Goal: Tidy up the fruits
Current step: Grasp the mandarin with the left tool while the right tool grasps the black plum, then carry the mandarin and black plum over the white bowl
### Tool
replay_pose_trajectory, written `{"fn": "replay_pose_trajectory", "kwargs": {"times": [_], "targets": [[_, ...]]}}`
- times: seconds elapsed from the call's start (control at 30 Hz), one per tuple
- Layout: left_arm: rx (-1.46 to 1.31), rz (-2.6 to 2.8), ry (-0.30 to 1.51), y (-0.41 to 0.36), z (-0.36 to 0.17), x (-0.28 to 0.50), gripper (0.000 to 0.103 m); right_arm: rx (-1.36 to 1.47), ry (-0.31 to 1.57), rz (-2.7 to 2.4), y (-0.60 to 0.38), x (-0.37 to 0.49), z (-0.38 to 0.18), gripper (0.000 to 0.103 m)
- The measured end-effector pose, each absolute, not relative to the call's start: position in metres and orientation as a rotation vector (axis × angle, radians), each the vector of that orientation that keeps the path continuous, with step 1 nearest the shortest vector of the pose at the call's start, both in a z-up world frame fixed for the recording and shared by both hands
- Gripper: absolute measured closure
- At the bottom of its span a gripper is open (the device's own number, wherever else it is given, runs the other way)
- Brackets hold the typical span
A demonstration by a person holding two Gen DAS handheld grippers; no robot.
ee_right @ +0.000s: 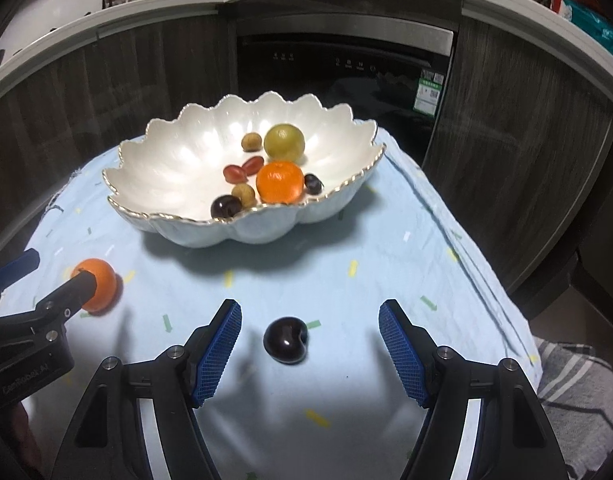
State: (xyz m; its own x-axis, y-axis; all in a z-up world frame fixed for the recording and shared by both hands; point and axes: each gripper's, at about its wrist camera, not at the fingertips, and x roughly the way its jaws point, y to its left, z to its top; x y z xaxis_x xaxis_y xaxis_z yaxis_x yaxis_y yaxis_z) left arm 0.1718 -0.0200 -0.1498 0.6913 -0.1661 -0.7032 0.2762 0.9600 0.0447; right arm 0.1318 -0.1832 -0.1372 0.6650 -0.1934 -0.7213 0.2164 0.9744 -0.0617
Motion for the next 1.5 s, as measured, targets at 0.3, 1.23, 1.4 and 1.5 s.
{"fn": "replay_pose_trajectory", "kwargs": {"times": [0.3,1.23,1.4,1.5], "targets": [[0.177,-0.279,0.812,-0.030,-0.162,0.181,0.029,0.052,0.849,-0.216,-0.187,0.136,-0.152,0.032],[0.166,-0.296,0.892,-0.031,-0.178,0.192,0.058,0.063,0.877,-0.153,-0.183,0.143,-0.163,0.075],[0.166,-0.296,0.882,-0.031,-0.173,0.188,0.058,0.059,0.862,-0.152,-0.184,0.141,-0.157,0.075],[0.166,-0.295,0.865,-0.031,-0.167,0.185,0.058,0.053,0.849,-0.150,-0.183,0.139,-0.152,0.075]]}}
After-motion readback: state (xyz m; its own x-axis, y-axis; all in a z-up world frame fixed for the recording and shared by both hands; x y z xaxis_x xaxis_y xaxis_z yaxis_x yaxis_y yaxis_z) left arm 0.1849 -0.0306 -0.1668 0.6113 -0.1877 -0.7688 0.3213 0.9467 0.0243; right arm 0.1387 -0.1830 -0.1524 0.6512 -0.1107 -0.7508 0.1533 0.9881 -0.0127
